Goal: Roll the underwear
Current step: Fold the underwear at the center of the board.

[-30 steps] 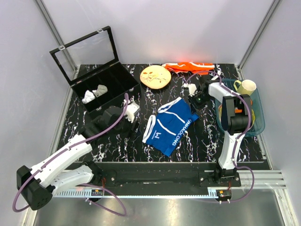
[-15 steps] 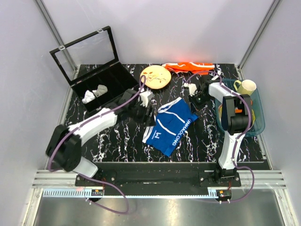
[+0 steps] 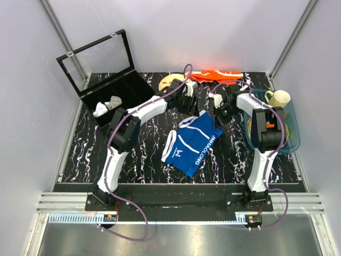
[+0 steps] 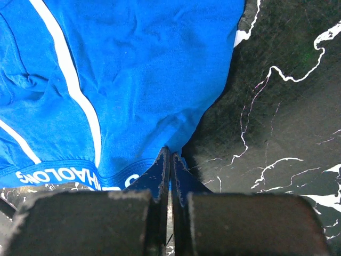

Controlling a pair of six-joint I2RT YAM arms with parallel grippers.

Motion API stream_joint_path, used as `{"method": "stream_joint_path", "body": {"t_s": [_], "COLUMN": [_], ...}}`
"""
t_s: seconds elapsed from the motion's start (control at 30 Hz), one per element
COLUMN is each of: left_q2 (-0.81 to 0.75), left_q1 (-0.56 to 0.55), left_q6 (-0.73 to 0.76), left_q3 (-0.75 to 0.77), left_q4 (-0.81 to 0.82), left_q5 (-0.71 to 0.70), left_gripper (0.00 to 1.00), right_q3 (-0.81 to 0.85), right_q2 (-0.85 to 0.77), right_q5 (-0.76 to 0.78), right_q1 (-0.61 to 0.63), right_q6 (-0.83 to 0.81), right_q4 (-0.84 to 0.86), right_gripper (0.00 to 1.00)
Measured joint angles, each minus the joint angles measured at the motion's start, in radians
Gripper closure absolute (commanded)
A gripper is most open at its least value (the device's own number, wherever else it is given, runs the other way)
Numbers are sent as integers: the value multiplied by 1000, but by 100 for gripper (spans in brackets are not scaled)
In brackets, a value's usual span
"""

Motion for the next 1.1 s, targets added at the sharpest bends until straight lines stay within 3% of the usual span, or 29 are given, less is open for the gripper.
{"method": "stream_joint_path", "body": {"t_s": [0.63,0.73,1.0,1.1], "left_q2": [201,237,259,260], "left_q1": [-28,-33,-36,-35], "left_q6": [-79,-93,-116,-119], "left_q3": [182,218,239,239], "left_q4": [8,11,-1,0], "left_q5": [-111,-125,-157,-158], "left_gripper": [44,51,97,100], "right_q3": [0,0,0,0], "right_q2": [-3,-4,-4,-4], "right_q5": [-48,-50,-68,-73], "right_q1": [-21,-21,-26,-27], "right_q6": [16,18,19,19], "right_q4": [1,1,1,1], "right_gripper": [100,100,100,100]}}
